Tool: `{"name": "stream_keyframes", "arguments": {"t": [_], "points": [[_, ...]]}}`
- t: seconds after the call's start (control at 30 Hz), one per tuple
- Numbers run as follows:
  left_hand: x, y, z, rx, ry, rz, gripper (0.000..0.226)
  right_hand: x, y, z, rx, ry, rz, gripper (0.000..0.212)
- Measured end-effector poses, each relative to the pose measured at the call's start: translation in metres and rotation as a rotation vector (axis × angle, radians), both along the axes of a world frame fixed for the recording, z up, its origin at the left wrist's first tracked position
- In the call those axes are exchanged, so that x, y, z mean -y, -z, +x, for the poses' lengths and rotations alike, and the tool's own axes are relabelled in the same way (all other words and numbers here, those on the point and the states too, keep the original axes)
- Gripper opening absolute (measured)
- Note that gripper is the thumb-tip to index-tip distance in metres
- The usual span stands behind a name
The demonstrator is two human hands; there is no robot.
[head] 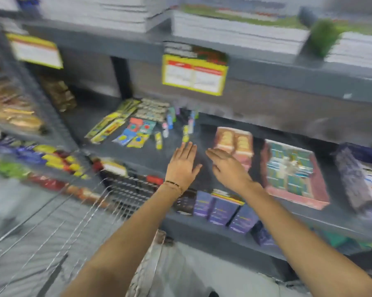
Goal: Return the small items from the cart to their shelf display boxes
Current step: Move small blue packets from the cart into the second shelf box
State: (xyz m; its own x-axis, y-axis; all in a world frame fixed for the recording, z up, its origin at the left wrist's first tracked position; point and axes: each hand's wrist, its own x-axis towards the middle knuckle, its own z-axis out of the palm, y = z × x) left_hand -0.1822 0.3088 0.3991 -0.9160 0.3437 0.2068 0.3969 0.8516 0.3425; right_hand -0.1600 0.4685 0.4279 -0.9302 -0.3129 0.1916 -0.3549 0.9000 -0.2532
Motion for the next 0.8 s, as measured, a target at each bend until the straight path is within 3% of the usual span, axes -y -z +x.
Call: {"name": "stream_keyframes", "arguments": {"t": [0.23,0.37,0.47,0.6,0.67,0.8], "points": [[0.206,0.079,0.073,0.245,-0.407,-0.008,0.066,0.216,0.064,-0.012,0.152,-0.513,0.114,0.052],[0.274,0.142,0.121,0.506,-0.618,0.045,0.073,0.298,0.119,0.005,0.412,-0.648,0.336,0.056],[0.304,0.191,0.151,0.670,-0.659,0.040,0.080,0.335,0.183,0.023,0.586,-0.688,0.455,0.054],[0.313,0.258,0.180,0.793,-0.781,0.058,0.085,0.348,0.266,0.049,0.726,-0.639,0.526,0.045],[0.310,0.296,0.186,0.839,-0.900,0.152,0.093,0.349,0.304,0.061,0.744,-0.483,0.527,0.046],[0.297,0.351,0.184,0.917,-1.013,0.327,0.091,0.349,0.367,0.080,0.765,-0.151,0.509,0.081]]}}
